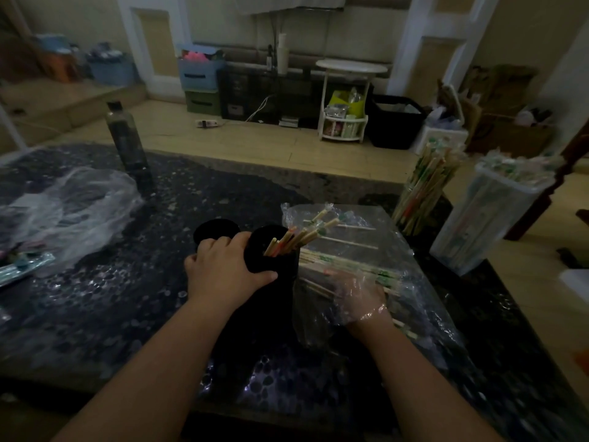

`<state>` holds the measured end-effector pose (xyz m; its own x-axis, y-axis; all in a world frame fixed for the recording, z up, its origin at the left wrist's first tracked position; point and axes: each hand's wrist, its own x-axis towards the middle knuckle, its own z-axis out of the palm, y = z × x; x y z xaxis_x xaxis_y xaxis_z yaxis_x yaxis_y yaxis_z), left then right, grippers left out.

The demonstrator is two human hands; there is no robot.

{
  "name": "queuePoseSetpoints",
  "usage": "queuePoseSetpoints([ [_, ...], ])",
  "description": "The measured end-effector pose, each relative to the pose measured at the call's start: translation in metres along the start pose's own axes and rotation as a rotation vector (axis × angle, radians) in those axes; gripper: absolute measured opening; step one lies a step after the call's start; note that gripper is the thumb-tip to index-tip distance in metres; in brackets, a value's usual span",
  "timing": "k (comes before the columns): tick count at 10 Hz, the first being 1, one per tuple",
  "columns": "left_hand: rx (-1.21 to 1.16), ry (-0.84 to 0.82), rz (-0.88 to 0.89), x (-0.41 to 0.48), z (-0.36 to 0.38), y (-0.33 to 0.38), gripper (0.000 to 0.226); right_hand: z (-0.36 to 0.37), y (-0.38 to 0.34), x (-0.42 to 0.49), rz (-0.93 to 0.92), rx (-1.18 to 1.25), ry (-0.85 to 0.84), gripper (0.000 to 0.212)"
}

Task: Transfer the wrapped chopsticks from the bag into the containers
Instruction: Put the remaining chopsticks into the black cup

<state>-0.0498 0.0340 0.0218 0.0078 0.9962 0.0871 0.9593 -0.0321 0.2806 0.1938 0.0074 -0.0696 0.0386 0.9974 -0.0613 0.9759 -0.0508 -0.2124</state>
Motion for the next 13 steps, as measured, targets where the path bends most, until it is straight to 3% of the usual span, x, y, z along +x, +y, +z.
queuePoseSetpoints([
  [1,-0.004,0.000,-0.001,0.000,0.000,0.000,0.084,-0.007,-0.005,-0.008,-0.003,-0.043,-0.091,0.049],
  [2,-0.010,0.003,0.001,0.000,0.001,0.000,0.084,-0.007,-0.010,-0.013,-0.006,-0.072,0.047,0.051],
  [3,-0.008,-0.006,0.002,0.000,0.000,0.000,0.085,-0.012,-0.016,-0.018,0.117,-0.113,-0.073,0.040],
  [6,-0.006,-0.013,0.002,-0.001,-0.002,0.001,0.085,-0.029,-0.021,-0.032,0.158,-0.041,-0.118,0.049],
  [8,-0.006,-0.014,0.000,-0.002,-0.003,0.002,0.085,-0.056,-0.030,-0.042,0.122,0.070,-0.208,0.047],
  [10,-0.004,-0.012,-0.002,-0.002,-0.002,0.002,0.087,-0.085,-0.033,-0.042,0.045,-0.005,-0.264,0.026],
  [12,0.006,0.005,-0.002,-0.001,-0.001,0.002,0.086,-0.109,-0.044,-0.048,0.002,-0.021,-0.234,0.034],
  [13,0.010,0.004,-0.001,-0.001,-0.001,0.003,0.086,-0.120,-0.051,-0.052,-0.041,-0.050,-0.164,0.023],
])
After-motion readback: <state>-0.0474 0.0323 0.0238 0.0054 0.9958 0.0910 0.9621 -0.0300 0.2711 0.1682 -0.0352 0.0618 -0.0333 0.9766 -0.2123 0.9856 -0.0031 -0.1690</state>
